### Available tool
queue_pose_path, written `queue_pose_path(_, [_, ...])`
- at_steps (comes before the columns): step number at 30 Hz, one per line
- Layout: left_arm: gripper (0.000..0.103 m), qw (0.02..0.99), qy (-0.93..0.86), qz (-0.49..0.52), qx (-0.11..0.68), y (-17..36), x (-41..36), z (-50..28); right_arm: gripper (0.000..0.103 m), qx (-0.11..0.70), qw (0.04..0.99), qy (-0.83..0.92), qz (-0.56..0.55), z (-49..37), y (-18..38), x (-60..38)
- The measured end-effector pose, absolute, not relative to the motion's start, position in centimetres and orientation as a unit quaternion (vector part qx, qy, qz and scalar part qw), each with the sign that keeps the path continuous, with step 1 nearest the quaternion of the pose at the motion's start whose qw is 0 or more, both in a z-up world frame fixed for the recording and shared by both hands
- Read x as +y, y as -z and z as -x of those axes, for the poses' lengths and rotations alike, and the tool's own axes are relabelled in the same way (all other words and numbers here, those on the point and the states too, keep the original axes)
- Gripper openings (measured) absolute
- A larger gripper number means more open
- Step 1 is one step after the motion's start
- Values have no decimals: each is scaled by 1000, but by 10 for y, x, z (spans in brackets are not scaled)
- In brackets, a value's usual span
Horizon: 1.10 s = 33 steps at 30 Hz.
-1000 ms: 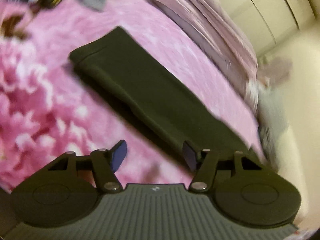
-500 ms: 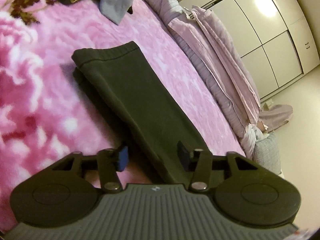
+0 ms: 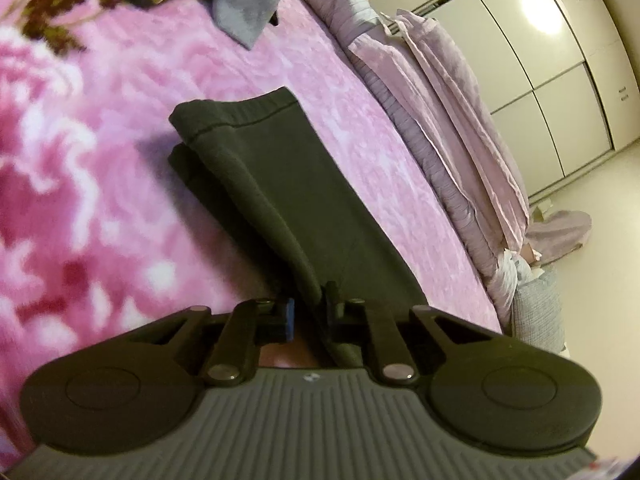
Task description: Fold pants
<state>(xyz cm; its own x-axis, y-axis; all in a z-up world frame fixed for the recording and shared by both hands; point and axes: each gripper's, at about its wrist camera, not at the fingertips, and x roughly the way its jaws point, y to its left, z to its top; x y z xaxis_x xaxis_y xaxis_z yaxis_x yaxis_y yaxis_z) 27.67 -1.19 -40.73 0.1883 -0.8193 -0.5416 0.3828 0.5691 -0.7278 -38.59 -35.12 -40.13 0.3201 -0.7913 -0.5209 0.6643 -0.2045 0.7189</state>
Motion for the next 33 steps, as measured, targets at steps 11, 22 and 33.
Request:
queue_pose_path(11, [9, 787, 417, 192, 413, 360, -9, -325, 14, -53, 621, 558, -548, 363, 362, -260])
queue_pose_path(22, [10, 797, 393, 171, 426, 389, -16, -328, 32, -55, 613, 582, -531, 383, 355, -232])
queue_pose_path(33, [9, 794, 577, -169, 92, 273, -121, -163, 32, -45, 629, 614, -475, 391, 323, -208])
